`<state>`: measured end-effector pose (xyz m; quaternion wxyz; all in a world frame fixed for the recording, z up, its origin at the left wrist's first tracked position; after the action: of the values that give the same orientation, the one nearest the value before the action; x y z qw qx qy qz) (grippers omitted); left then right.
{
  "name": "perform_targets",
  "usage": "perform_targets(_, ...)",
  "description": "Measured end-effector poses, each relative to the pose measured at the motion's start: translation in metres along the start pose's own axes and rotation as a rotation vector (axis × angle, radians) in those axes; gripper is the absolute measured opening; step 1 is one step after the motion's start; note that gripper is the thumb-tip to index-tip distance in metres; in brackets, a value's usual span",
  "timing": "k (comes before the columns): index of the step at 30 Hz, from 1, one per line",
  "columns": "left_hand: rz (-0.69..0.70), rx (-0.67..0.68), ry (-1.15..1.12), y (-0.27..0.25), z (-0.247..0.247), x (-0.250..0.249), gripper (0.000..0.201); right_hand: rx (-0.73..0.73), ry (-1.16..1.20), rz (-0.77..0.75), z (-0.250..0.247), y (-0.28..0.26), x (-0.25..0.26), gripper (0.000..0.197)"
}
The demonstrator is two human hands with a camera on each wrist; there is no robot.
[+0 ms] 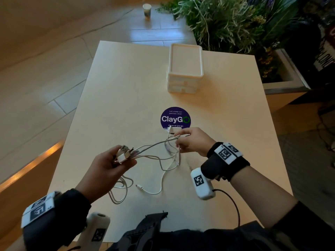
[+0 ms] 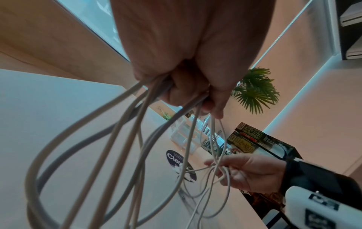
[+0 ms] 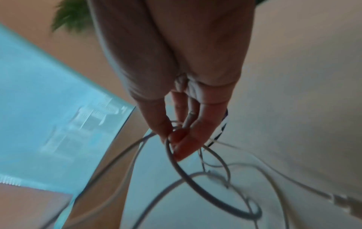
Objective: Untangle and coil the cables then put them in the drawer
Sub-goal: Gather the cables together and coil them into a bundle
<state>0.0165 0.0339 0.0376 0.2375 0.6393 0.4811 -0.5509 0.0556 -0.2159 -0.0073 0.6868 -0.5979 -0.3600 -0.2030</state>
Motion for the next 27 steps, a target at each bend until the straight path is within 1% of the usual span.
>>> perform_targets(1, 0.000, -0.005, 0.002, -0.001, -0.001, 0.002, 0.010, 0.011, 0.137, -0.012, -0.001, -0.002, 0.000, 0.016)
perform_targets(2, 0.001, -0.007, 0.004, -0.001, -0.002, 0.003, 0.011, 0.011, 0.252, -0.031, -0.003, -0.003, -0.001, 0.021)
perform_targets(5, -0.007, -0.003, -0.016, -0.003, -0.003, 0.006, 0.009, -0.016, 0.527, -0.059, -0.008, 0.000, -0.011, 0.056)
perform_targets(6, -0.011, -0.004, -0.026, -0.003, -0.003, 0.007, 0.008, -0.016, 0.582, -0.054, -0.008, 0.000, -0.014, 0.062)
perform_targets(8, -0.023, -0.006, -0.051, -0.002, -0.002, 0.010, 0.007, -0.024, 0.593, -0.029, -0.006, -0.001, -0.020, 0.057)
perform_targets(9, -0.033, -0.012, -0.069, -0.001, -0.001, 0.011, 0.007, -0.028, 0.530, -0.022, -0.004, -0.003, -0.022, 0.051)
perform_targets(10, -0.045, -0.023, -0.086, 0.000, -0.001, 0.012, 0.008, -0.029, 0.412, -0.028, -0.001, -0.004, -0.024, 0.043)
perform_targets(12, -0.062, -0.038, -0.119, 0.004, 0.000, 0.014, 0.010, -0.036, 0.051, -0.086, 0.005, -0.007, -0.028, 0.026)
perform_targets(14, -0.070, -0.045, -0.140, 0.007, 0.002, 0.016, 0.012, -0.085, -0.282, -0.154, 0.010, -0.008, -0.032, 0.015)
perform_targets(16, -0.078, -0.043, -0.160, 0.008, 0.005, 0.016, 0.012, -0.118, -0.434, -0.198, 0.013, -0.009, -0.032, 0.011)
perform_targets(19, -0.068, -0.023, -0.153, 0.009, 0.006, 0.014, 0.010, -0.108, -0.482, -0.266, 0.015, -0.013, -0.028, 0.020)
perform_targets(24, -0.059, 0.008, -0.103, 0.008, 0.002, 0.010, 0.009, -0.037, -0.390, -0.291, 0.015, -0.013, -0.019, 0.040)
perform_targets(25, -0.059, 0.016, -0.097, 0.007, 0.001, 0.009, 0.009, -0.027, -0.391, -0.286, 0.015, -0.011, -0.018, 0.042)
perform_targets(27, -0.062, 0.032, -0.093, 0.007, 0.001, 0.007, 0.009, -0.010, -0.411, -0.267, 0.015, -0.006, -0.016, 0.037)
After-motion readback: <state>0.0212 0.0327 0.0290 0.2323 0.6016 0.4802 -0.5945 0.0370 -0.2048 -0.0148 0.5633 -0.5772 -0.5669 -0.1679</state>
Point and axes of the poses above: each hand's wrist, its own y-axis towards the middle knuckle, its own z-axis out of the palm, x = y × z, the point moved 3 cm from there along y, towards the middle knuckle, and after that the axes turned 10 degrees about x, right-handed, at the moved point
